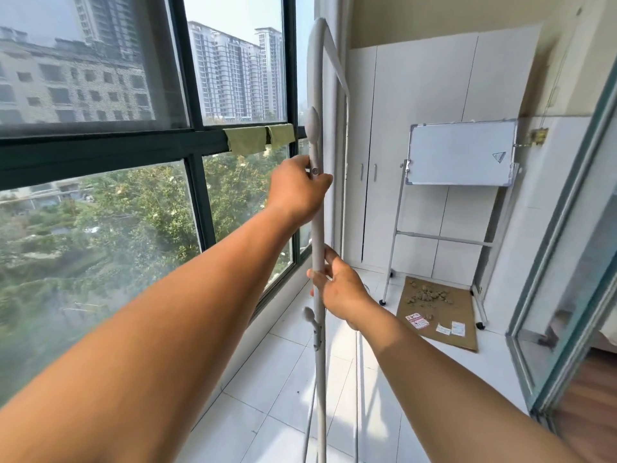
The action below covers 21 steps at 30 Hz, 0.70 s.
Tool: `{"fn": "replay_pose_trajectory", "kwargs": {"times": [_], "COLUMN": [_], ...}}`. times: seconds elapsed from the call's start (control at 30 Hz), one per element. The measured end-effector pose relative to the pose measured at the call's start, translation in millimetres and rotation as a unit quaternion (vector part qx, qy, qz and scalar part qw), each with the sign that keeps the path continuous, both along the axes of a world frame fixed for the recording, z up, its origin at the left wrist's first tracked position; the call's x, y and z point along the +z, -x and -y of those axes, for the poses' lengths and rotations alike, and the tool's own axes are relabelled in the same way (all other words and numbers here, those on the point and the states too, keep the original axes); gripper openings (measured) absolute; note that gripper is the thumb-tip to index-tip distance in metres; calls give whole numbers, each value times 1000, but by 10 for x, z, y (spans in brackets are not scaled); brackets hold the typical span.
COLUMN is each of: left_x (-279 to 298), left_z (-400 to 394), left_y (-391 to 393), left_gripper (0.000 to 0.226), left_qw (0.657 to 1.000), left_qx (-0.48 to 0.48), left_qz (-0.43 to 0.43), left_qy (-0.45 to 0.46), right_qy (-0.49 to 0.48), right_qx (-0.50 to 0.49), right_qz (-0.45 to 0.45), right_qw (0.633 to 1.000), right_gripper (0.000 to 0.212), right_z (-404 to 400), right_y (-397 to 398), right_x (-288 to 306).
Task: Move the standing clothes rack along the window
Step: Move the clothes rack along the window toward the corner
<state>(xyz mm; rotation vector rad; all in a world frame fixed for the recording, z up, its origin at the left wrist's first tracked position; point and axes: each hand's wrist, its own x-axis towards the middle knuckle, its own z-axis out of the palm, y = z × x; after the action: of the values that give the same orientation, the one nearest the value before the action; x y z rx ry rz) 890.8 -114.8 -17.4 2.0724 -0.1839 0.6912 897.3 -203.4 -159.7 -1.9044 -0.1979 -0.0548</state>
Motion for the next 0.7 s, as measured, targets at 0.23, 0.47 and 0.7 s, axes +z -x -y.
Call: {"fn": "replay_pose_trajectory", "kwargs": {"times": [0.23, 0.47, 0.7], "left_x": [-10, -19, -11], "left_z": [0, 36, 77], "left_y": [-500, -1130, -1823], "left_gripper": [20, 20, 21], "left_qw": [1000, 999, 1000], "left_qx": [21, 26, 29], "left_qz": [10, 10, -6], "left_qy": [-14, -19, -9], "right_qy": [-2, 32, 54], "right_qx": [0, 15, 6], "right_qz": [-6, 17, 55], "right_qw": [1000, 999, 997], "right_gripper": [50, 46, 44], "right_z": [0, 41, 67], "right_y": [-468, -1091, -1830], "right_x": [-1, 4, 7]}}
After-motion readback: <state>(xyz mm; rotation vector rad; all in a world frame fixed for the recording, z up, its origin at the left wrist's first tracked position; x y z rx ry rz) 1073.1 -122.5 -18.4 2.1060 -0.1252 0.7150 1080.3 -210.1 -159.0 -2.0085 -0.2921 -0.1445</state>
